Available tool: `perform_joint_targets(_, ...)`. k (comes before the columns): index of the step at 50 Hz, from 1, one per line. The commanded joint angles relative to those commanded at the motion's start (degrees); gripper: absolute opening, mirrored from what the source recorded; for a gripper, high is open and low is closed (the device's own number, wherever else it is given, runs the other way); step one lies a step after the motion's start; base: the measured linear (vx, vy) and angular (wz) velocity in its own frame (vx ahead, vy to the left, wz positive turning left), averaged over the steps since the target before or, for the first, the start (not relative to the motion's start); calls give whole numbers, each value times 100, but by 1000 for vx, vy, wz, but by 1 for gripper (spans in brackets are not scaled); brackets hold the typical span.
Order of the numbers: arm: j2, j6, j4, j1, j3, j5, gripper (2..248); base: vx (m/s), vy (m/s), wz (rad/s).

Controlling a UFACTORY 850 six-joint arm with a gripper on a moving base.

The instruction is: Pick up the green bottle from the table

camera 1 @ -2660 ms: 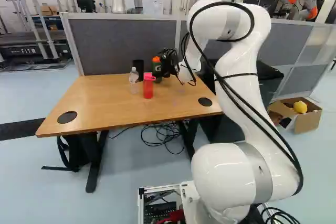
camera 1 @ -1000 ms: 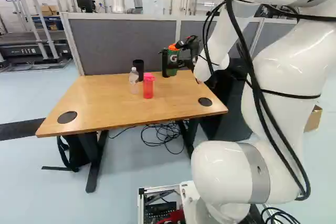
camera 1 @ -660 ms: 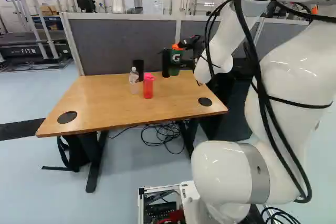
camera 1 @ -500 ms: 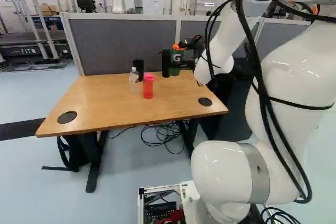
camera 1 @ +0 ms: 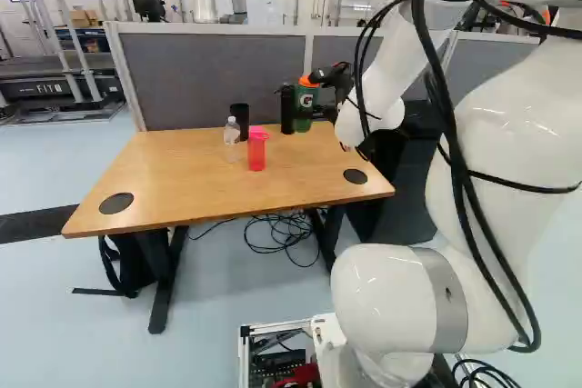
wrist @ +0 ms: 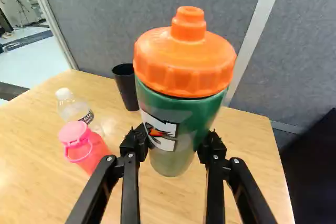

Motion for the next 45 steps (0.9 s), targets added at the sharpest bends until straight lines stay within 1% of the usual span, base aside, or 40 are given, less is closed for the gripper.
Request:
perform_joint_targets(12,102,-133,260,63,163,26,114,0,0,0)
perform_joint_targets(23,230,-299,585,141,367,59,114,0,0,0)
perform_joint_targets(34,386,-502,983,237,616,99,114,0,0,0)
perform_joint_targets(45,573,-745,1458,351,914,147,114,0,0,0)
